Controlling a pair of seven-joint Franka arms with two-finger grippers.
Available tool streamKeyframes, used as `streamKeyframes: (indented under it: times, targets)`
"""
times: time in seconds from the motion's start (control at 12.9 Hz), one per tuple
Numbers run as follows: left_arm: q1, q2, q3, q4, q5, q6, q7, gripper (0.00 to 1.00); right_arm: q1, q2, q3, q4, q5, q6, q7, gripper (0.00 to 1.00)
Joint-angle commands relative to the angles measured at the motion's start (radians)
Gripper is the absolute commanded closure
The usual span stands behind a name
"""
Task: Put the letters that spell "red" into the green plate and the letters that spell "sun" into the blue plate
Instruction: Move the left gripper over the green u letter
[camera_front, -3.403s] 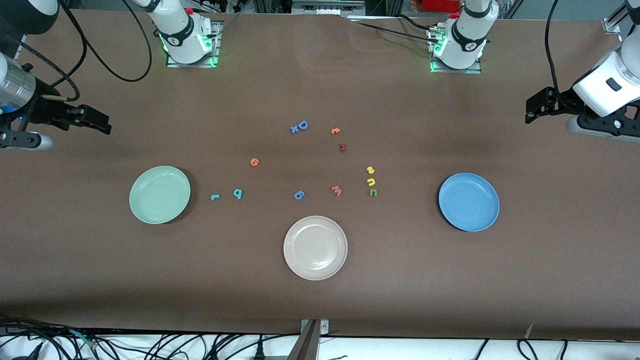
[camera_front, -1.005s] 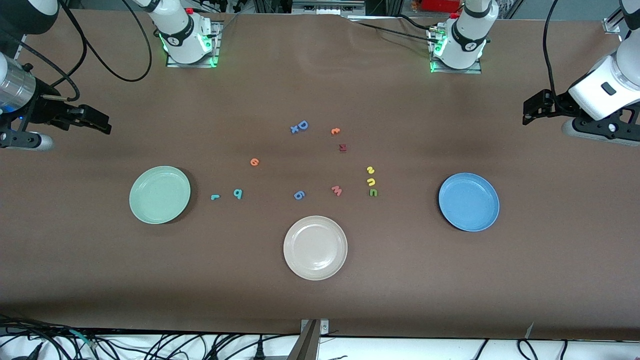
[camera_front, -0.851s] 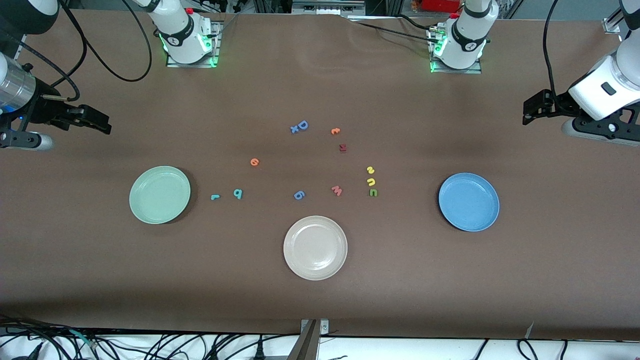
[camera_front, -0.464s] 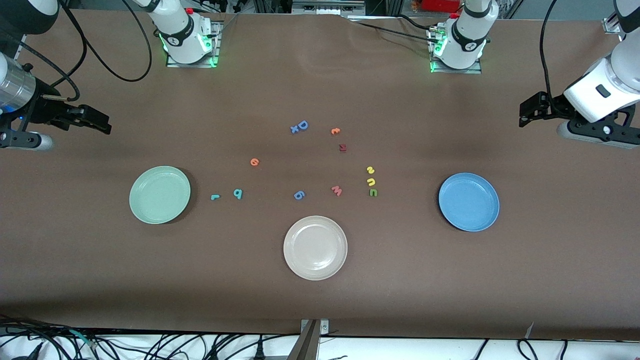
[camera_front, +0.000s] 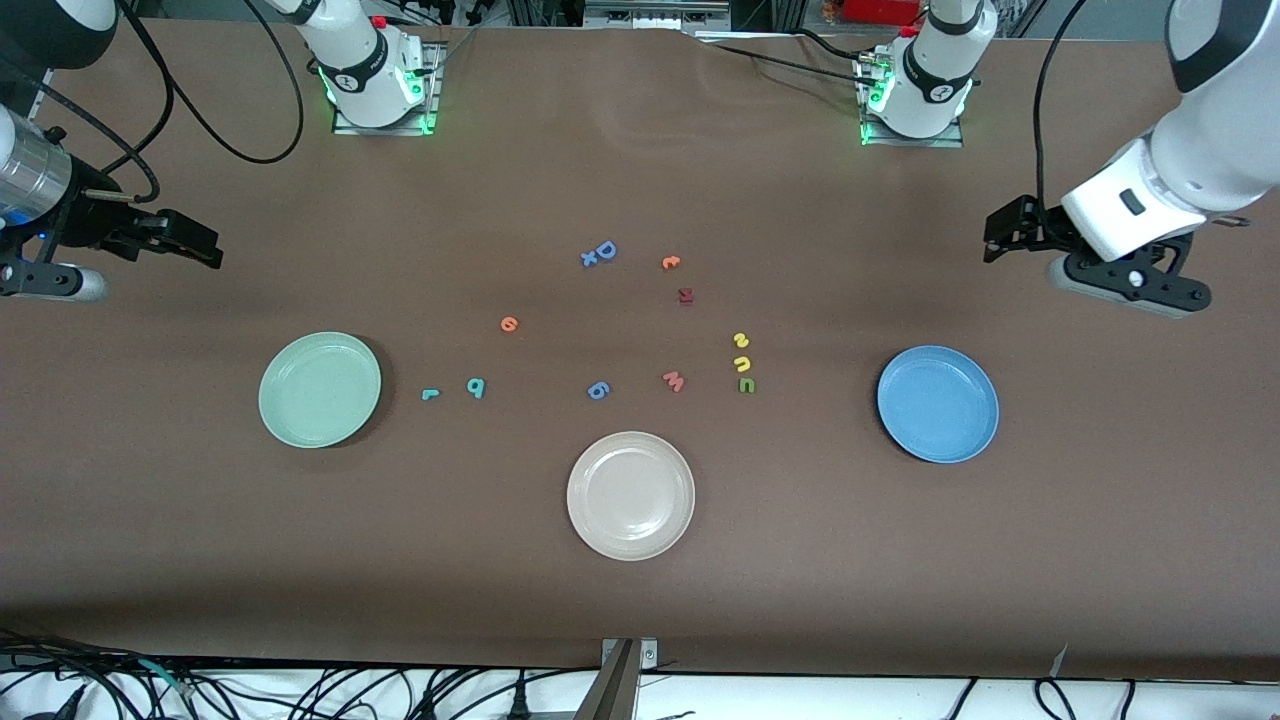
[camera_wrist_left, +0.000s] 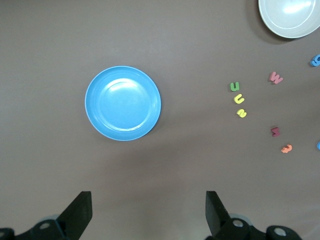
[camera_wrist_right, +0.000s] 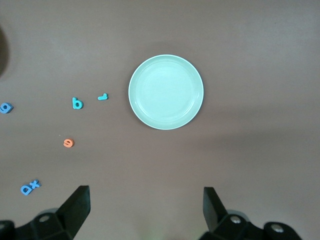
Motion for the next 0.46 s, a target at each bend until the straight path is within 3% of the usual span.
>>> streamKeyframes:
  times: [0.0, 0.39]
  targets:
    - [-0.023, 0.062, -0.009, 0.024, -0.019, 0.03, 0.005, 0.0, -0.002, 0.0, -0.001, 0.007, 0.0, -0.014, -0.019, 0.0]
    - [-0.092, 0.22, -0.011, 0.017, -0.012, 0.168, -0.013, 0.0, -0.002, 0.0, -0.001, 0.007, 0.0, -0.014, -0.019, 0.0]
